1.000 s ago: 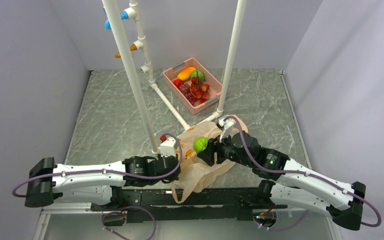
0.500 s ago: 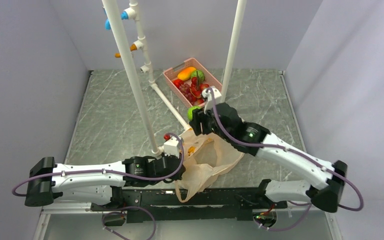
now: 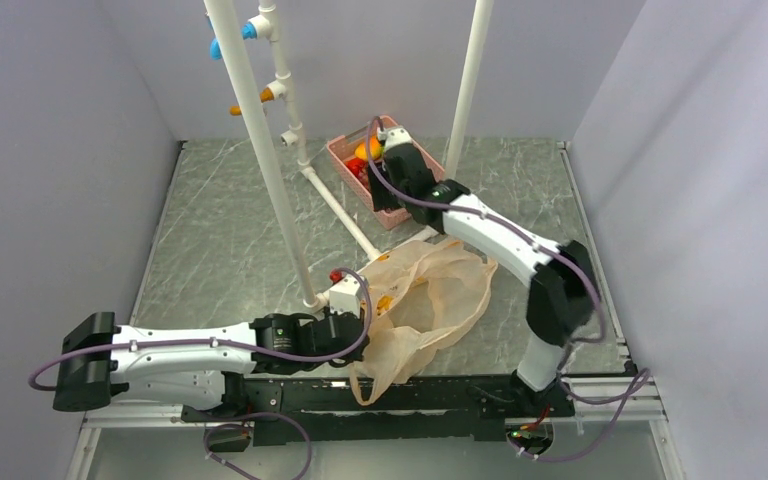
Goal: Take the fake fruits out of the plastic bag
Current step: Place the fake fruit in the bin.
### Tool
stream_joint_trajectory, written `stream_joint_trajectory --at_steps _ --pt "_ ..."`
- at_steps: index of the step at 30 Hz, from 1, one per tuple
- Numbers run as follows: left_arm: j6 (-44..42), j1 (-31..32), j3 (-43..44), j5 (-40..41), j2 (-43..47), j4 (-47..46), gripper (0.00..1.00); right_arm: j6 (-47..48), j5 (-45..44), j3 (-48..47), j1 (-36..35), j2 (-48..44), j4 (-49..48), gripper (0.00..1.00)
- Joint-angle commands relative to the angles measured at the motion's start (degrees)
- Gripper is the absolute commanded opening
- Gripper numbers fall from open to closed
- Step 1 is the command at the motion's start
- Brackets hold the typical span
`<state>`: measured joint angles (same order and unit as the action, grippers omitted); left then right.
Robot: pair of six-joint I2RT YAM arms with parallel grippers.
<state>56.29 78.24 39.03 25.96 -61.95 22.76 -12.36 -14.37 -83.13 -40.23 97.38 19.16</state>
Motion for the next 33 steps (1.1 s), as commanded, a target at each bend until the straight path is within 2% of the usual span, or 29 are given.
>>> stream_joint_trajectory --at_steps 1,8,13,17,18,24,28,33 --pt "-0.6 0.3 2.3 1.7 -0.9 1.4 0.0 3.3 0.2 -11.0 1.6 9.5 -3.4 0.01" --pt "0.4 0.3 2.7 2.4 0.5 3.1 0.0 4.0 -0.7 -32.9 4.3 28.5 2.1 0.04" --pt "0.8 0.3 2.2 2.7 0.6 2.7 0.0 5.2 -2.1 -42.9 4.8 36.4 3.9 0.2" --pt "0.7 0.3 2.5 2.8 0.2 2.9 0.0 4.9 -0.1 -46.8 6.3 40.3 4.2 0.28" --pt "0.7 0.3 2.5 2.8 0.1 3.0 0.0 5.2 0.1 -47.6 6.6 41.0 4.4 0.32" --pt "1.9 0.3 1.5 2.6 0.8 1.7 0.0 6.3 1.1 -53.4 7.6 43.8 5.9 0.88" --pt "2.5 0.3 1.7 2.5 1.1 1.8 0.0 6.0 2.7 -56.1 7.7 42.8 8.9 0.97" --pt "3.5 0.3 0.7 2.4 1.1 1.1 0.0 3.8 4.4 -47.8 6.9 32.7 9.9 0.98"
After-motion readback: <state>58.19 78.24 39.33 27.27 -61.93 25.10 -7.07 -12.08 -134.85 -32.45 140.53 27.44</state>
